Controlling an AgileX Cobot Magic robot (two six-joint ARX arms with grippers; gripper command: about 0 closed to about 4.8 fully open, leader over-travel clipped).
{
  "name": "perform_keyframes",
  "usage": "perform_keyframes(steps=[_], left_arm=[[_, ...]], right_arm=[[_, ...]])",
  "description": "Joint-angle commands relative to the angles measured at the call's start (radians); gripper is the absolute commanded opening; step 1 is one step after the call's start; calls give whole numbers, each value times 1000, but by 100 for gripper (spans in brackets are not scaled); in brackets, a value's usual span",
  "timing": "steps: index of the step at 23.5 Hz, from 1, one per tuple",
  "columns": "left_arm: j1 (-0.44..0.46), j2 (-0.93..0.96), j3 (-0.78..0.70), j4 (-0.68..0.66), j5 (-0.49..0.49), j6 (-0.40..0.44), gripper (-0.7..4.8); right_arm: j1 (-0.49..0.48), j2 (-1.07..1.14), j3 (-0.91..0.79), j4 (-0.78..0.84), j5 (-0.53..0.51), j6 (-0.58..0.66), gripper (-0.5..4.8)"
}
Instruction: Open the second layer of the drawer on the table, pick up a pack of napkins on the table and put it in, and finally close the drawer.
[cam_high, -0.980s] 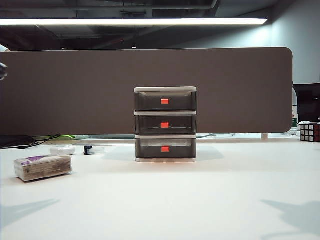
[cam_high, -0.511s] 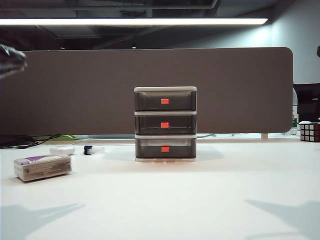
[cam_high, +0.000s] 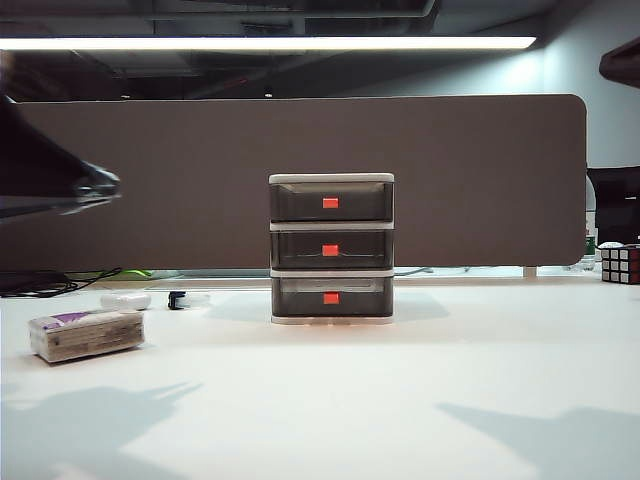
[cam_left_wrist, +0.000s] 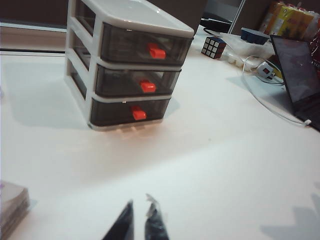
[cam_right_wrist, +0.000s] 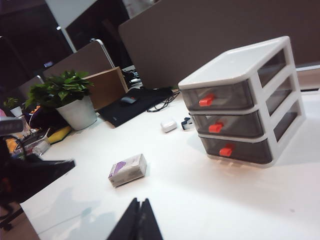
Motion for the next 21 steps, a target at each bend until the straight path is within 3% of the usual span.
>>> perform_keyframes(steps=[1,5,11,15,17,21], left_arm=[[0,156,55,152,7,10,40],[0,381,167,232,47,11,131],[0,620,348,244,164,12,157],[0,677,418,251,164,11,148],[-2,692,458,265,151,12,148],[-3,731,495,253,71,14,160]], right_arm=[[20,19,6,13,29,-5,-5],[20,70,18,27,29,-5,-5],[23,245,138,27,29,-115,-5],[23,418,233,31,15,-172,-5],[23,620,316,74,-22,-187,-5],[29,821,402,124,-64,-188,-5]])
